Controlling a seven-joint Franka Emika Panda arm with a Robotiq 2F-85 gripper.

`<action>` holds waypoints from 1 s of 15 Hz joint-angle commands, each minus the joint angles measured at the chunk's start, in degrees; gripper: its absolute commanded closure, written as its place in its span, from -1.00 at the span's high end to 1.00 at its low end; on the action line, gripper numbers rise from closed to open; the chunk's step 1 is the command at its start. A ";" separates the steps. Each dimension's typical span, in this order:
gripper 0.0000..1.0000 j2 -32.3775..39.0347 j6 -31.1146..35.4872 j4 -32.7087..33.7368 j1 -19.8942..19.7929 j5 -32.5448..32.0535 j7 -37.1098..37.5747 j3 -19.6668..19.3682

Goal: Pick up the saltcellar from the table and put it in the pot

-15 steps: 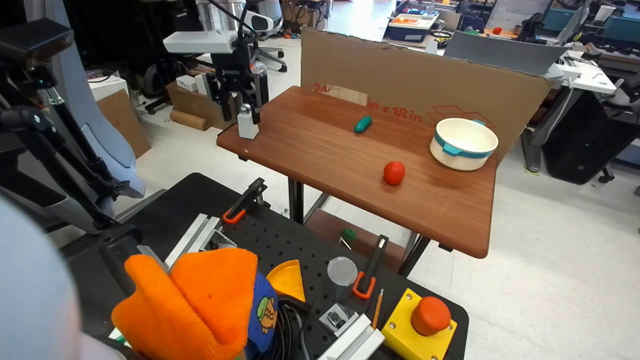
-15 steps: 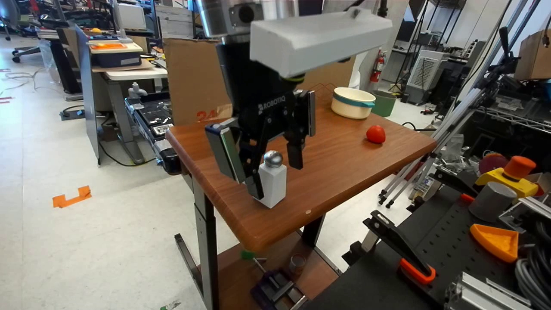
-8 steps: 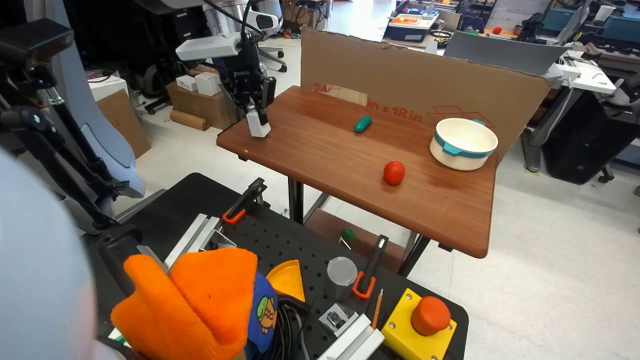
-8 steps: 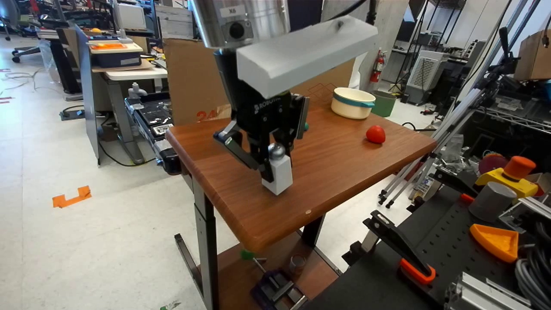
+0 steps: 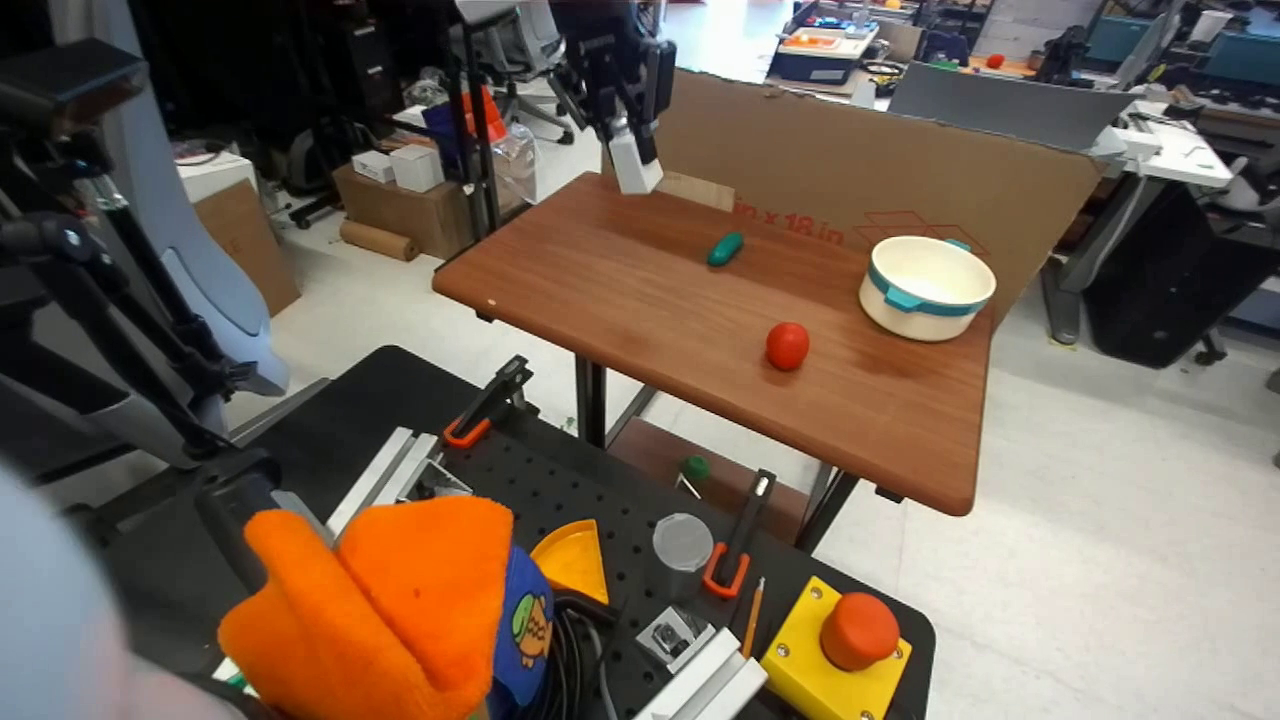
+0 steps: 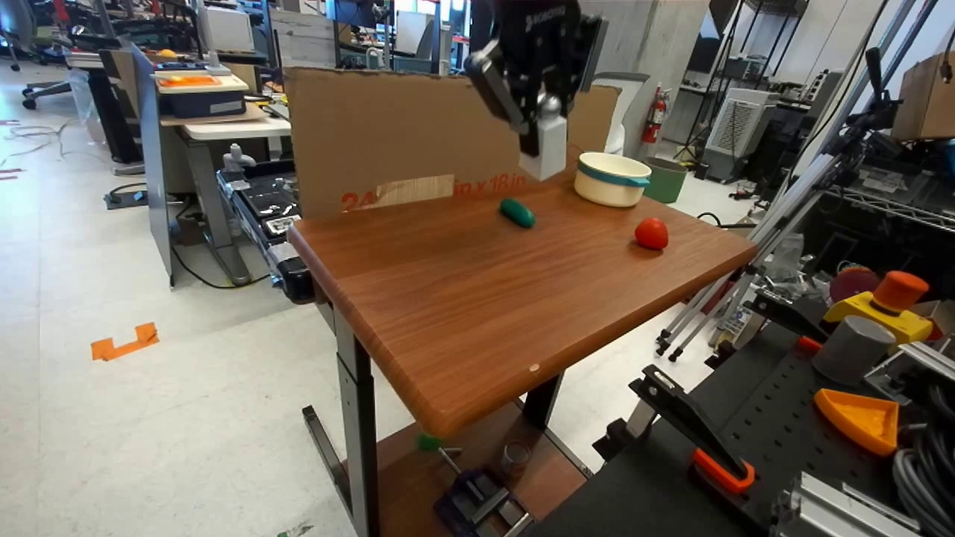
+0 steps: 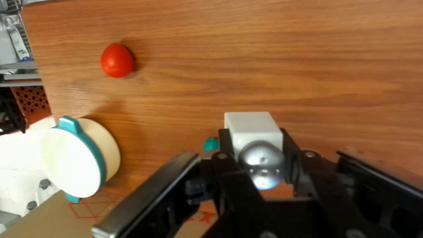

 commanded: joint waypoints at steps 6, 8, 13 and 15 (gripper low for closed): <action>-0.63 1.76 -16.49 23.49 -13.74 8.12 -15.11 -2.70; -0.63 5.63 -20.61 30.35 -15.85 7.52 -19.95 -3.74; -0.63 17.38 -29.13 44.14 -19.61 6.22 -32.78 -5.34; -0.63 21.22 -29.91 47.07 -20.60 5.92 -37.18 -5.54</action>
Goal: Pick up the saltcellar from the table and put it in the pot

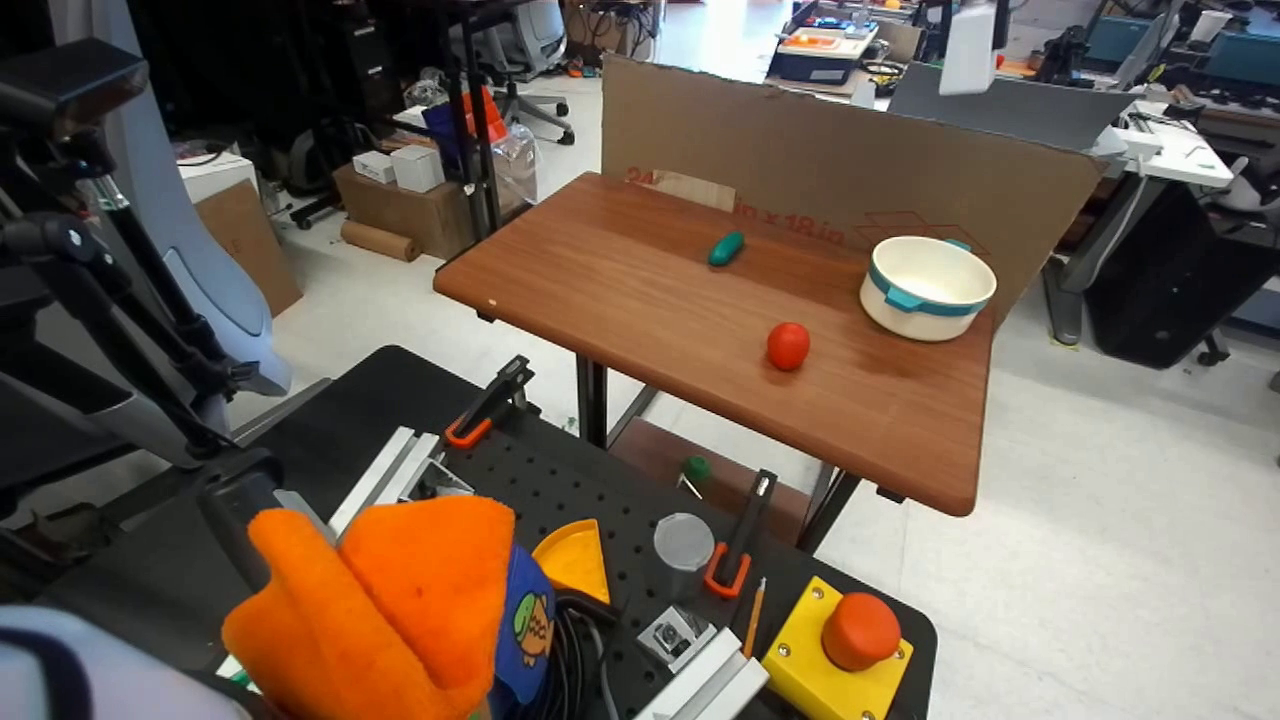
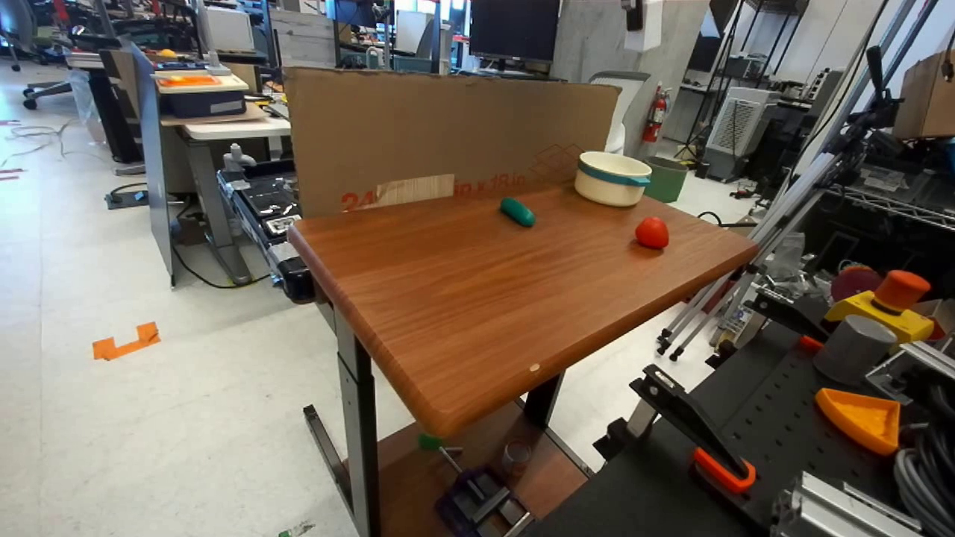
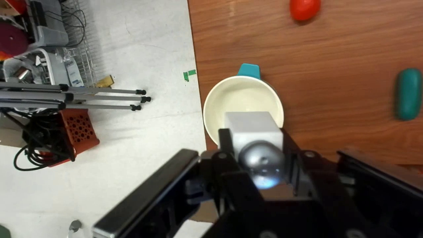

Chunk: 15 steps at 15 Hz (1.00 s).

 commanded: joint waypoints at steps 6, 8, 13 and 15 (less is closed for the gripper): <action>-0.63 12.50 -0.67 8.58 -2.74 1.47 -7.28 -0.98; -0.63 12.83 0.32 7.64 -3.27 2.71 -6.12 -0.85; -0.63 14.77 3.65 7.81 -4.30 5.94 -0.97 -1.34; -0.63 16.16 5.28 8.62 -5.02 8.86 2.45 -1.35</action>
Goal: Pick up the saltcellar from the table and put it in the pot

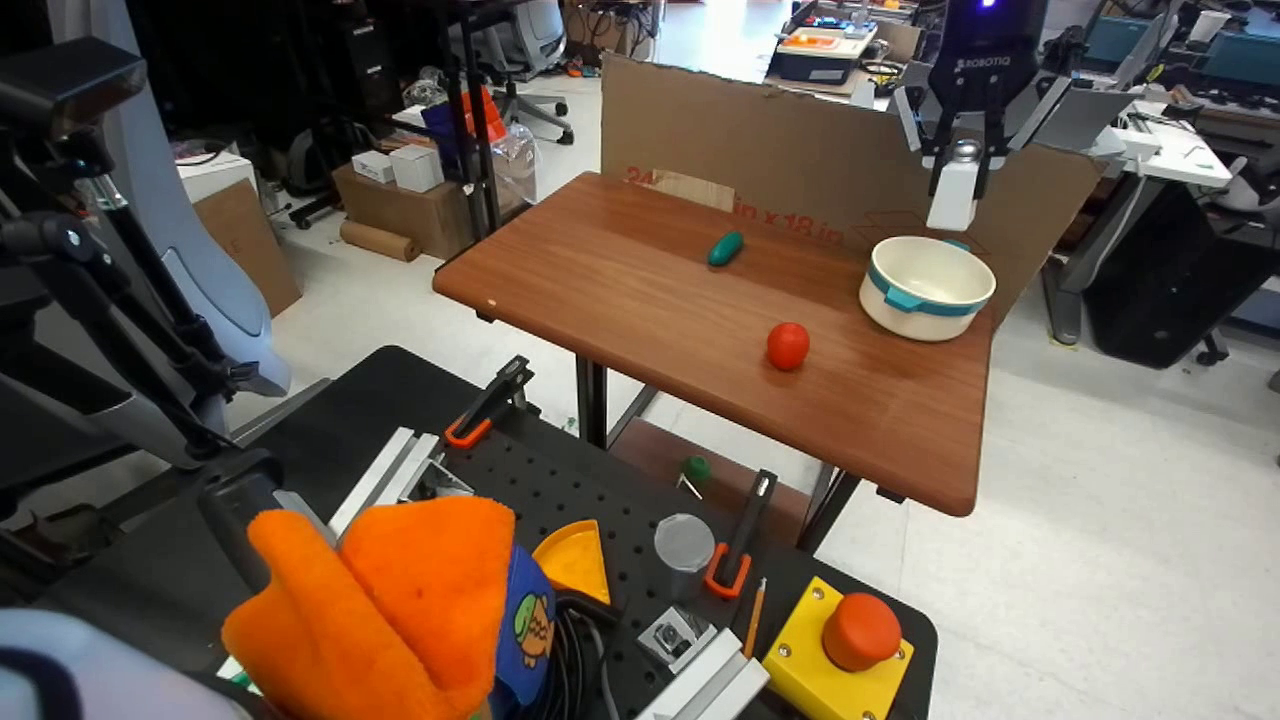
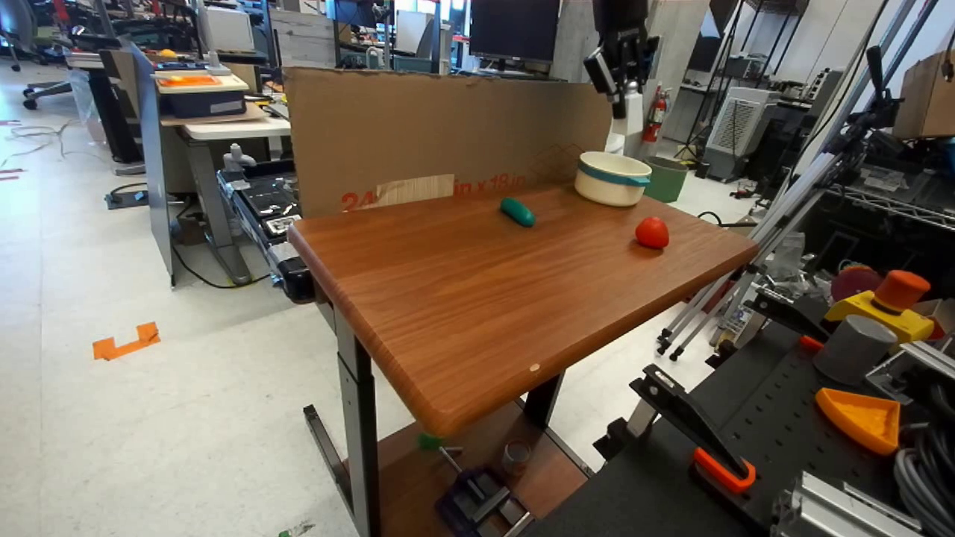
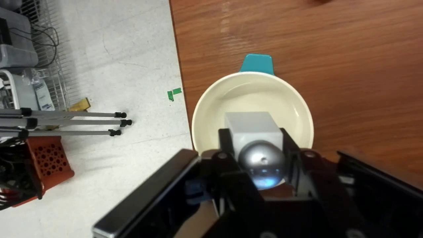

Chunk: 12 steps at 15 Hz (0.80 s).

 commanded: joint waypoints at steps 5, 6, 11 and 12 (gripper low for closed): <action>-0.63 4.59 4.50 2.32 -1.46 8.19 8.10 -0.90; -0.63 5.04 5.48 2.23 -1.30 8.22 9.18 -1.30; -0.63 9.19 5.13 5.76 -1.51 9.13 14.20 -2.93; -0.63 10.33 4.61 6.76 -1.42 8.96 15.03 -3.36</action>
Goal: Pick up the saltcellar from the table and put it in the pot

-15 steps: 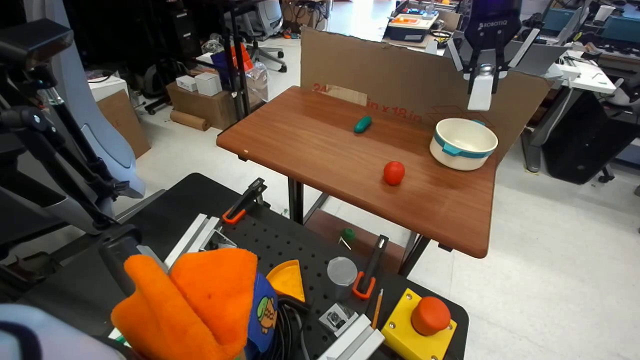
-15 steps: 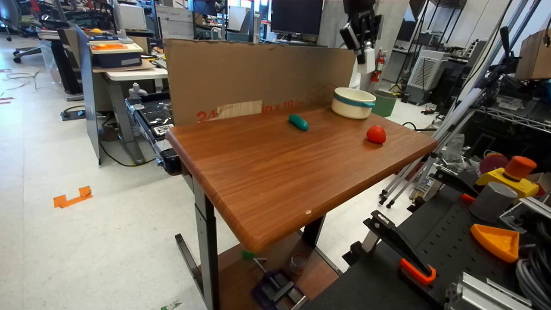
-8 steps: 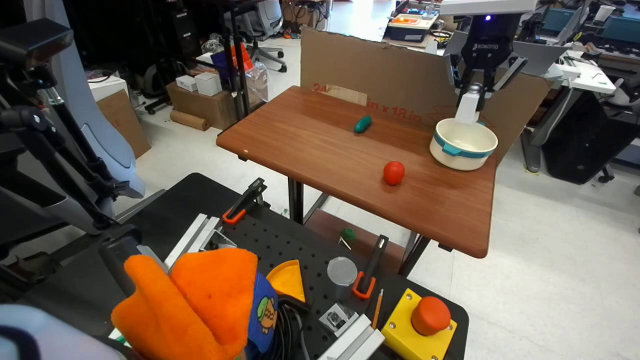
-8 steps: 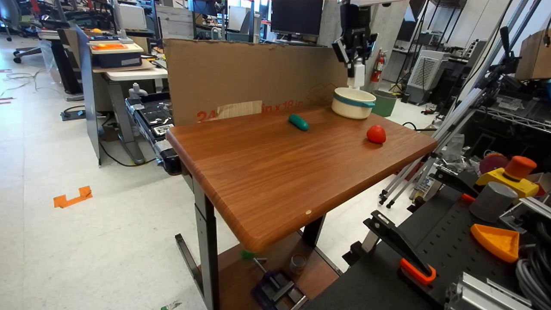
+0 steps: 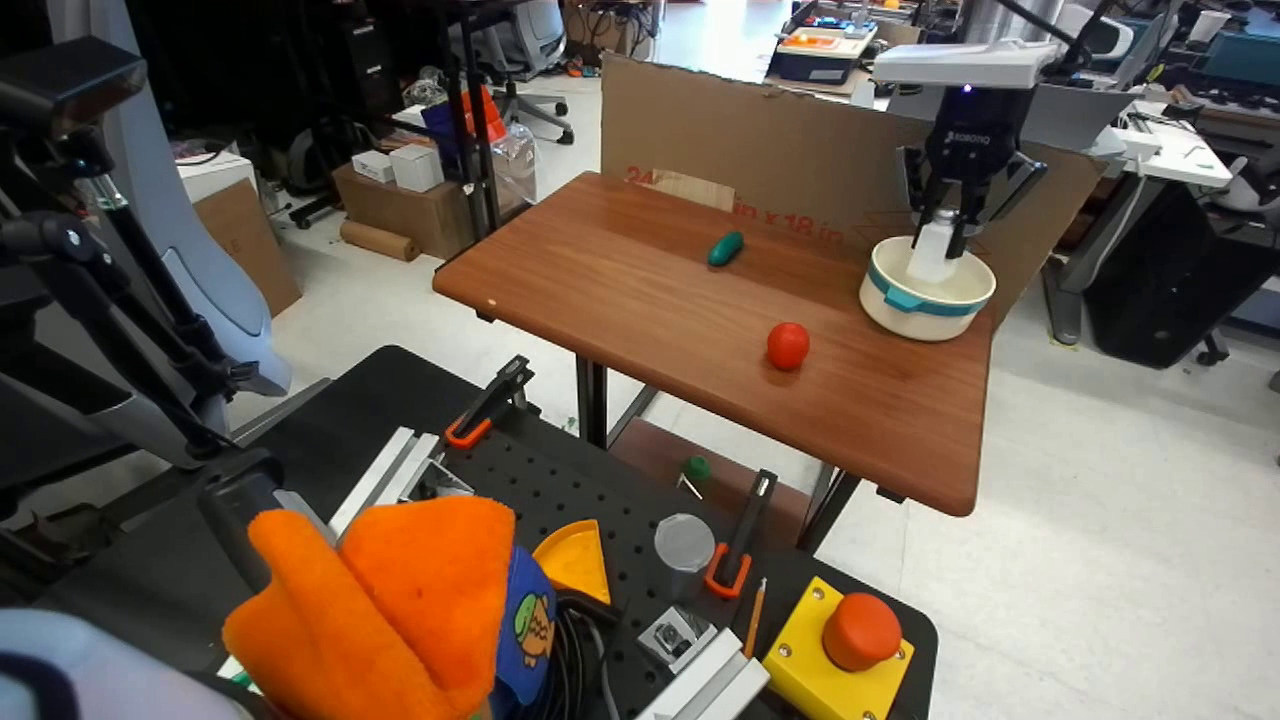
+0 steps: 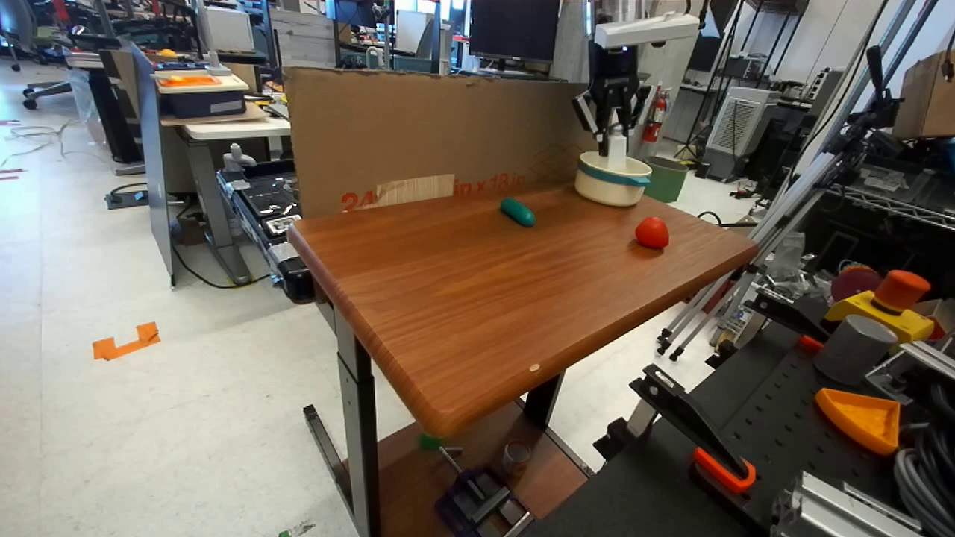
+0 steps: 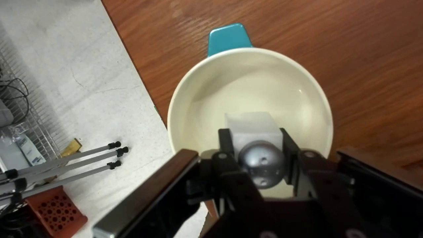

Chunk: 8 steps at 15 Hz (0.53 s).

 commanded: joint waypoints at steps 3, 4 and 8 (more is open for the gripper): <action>-0.63 6.56 -2.00 6.94 0.32 1.07 4.27 -2.29; -0.63 7.45 -2.12 7.68 0.39 1.02 4.82 -2.50; 0.38 9.48 -3.17 9.96 0.73 0.67 5.78 -2.93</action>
